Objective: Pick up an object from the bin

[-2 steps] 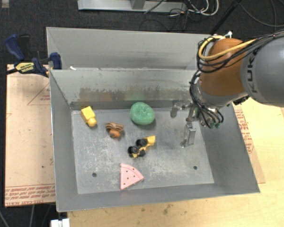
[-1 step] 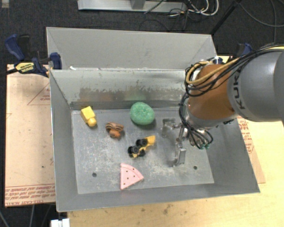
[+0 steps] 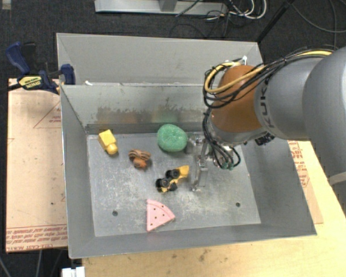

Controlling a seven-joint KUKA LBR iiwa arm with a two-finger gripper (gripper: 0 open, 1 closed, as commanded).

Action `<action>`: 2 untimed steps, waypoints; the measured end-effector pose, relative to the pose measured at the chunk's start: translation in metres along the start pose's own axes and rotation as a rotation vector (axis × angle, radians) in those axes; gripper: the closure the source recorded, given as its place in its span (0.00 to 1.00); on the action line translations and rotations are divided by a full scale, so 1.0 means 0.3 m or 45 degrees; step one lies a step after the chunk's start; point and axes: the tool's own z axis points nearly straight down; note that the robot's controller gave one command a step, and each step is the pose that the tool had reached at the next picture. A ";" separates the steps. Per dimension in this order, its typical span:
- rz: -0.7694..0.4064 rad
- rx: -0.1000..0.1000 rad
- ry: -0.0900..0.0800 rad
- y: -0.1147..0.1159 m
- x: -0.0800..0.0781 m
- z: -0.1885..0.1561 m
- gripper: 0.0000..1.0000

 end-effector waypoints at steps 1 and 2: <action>0.038 -0.001 -0.014 0.063 -0.022 -0.004 0.00; -0.229 0.001 -0.003 0.155 0.061 -0.002 0.00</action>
Offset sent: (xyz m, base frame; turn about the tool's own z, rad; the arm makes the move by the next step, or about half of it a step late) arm -0.0205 0.0542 0.0006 -0.1924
